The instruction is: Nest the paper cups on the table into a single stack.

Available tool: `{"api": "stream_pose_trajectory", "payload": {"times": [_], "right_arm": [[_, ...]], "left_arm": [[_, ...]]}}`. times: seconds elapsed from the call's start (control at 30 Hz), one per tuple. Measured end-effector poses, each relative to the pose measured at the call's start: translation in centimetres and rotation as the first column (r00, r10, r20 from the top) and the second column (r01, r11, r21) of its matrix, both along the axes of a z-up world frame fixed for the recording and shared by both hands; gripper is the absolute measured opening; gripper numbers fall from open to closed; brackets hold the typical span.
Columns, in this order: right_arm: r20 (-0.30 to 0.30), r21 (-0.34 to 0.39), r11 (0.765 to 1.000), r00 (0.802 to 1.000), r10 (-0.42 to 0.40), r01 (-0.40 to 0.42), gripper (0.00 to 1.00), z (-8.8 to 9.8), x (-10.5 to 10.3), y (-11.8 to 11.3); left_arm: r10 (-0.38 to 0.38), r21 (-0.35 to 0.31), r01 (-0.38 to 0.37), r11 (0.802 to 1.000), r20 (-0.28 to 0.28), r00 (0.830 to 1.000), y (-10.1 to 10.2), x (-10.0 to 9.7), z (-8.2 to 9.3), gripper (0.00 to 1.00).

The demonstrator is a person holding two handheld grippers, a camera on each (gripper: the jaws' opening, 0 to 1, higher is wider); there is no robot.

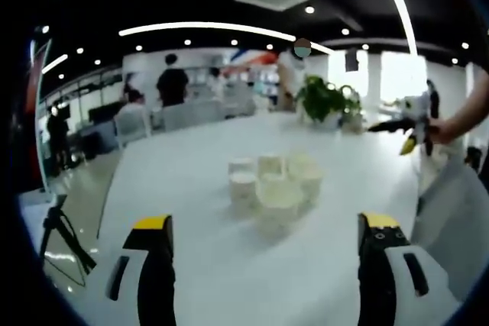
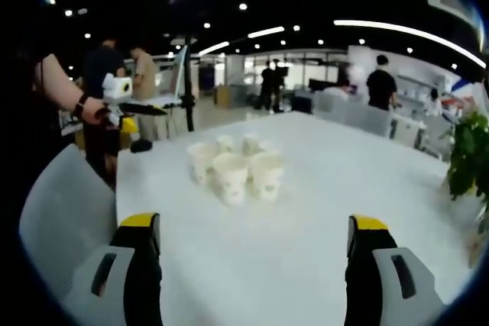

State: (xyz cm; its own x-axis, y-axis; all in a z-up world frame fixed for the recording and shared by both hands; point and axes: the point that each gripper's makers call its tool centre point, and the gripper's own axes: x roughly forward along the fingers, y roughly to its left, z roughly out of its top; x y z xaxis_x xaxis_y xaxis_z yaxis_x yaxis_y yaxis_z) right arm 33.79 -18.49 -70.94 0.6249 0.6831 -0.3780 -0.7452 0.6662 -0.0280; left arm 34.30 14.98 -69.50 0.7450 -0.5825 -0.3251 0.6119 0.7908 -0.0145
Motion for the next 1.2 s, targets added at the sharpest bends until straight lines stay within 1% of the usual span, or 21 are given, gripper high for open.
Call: {"api": "stream_pose_trajectory", "payload": {"times": [0.13, 0.23, 0.3, 0.37, 0.5, 0.57, 0.63, 0.7, 0.83, 0.9, 1.2], "right_arm": [[0.002, -0.004, 1.000, 1.000, 0.011, -0.011, 1.00, 0.0, 0.0, 0.2], [-0.001, -0.012, 1.000, 1.000, 0.015, -0.015, 1.00, -0.1, 0.0, 0.2], [0.001, -0.013, 1.000, 1.000, 0.017, -0.017, 1.00, 0.1, 0.0, 0.3], [-0.006, -0.025, 1.000, 1.000, 0.014, -0.015, 1.00, 0.0, 0.0, 0.3], [0.005, -0.028, 0.999, 1.000, 0.018, -0.018, 1.00, 0.3, -0.1, 0.5], [0.008, -0.027, 0.999, 1.000, 0.021, -0.021, 1.00, 0.3, -0.2, 0.6], [-0.002, -0.032, 0.999, 1.000, 0.023, -0.023, 1.00, 0.0, -0.4, 0.6], [-0.002, -0.030, 0.999, 1.000, 0.024, -0.024, 1.00, 0.0, -0.5, 0.7], [-0.004, -0.025, 0.999, 1.000, 0.030, -0.030, 1.00, -0.2, -0.7, 0.9], [-0.013, -0.033, 0.999, 0.999, 0.031, -0.031, 1.00, -0.5, -0.8, 1.0], [-0.016, -0.029, 0.999, 1.000, 0.027, -0.028, 1.00, -0.6, -0.7, 1.2]], "left_arm": [[-0.009, 0.005, 0.009, 1.000, 0.020, 1.000, -0.5, 0.0, 0.4, 1.00], [-0.010, 0.004, 0.010, 1.000, 0.015, 1.000, -0.6, 0.1, 0.4, 1.00], [-0.017, 0.007, 0.017, 1.000, 0.027, 0.999, -0.7, 0.2, 0.5, 1.00], [-0.022, 0.007, 0.022, 1.000, 0.020, 1.000, -0.8, 0.2, 0.4, 1.00], [-0.029, 0.010, 0.029, 1.000, 0.025, 0.999, -1.0, 0.4, 0.3, 1.00], [-0.032, 0.006, 0.032, 0.999, 0.027, 0.999, -1.2, 0.6, 0.1, 1.00], [-0.044, -0.009, 0.044, 0.999, 0.023, 0.999, -1.6, 0.7, 0.1, 1.00], [-0.053, 0.011, 0.053, 0.999, 0.025, 0.998, -1.8, 0.8, -0.2, 1.00], [-0.071, 0.015, 0.071, 0.997, 0.015, 0.997, -2.3, 1.0, -0.7, 1.00], [-0.074, 0.013, 0.073, 0.997, 0.011, 0.997, -2.4, 1.1, -0.8, 1.00], [-0.083, 0.002, 0.083, 0.997, 0.000, 0.997, -3.1, 1.9, -1.5, 1.00]]}}
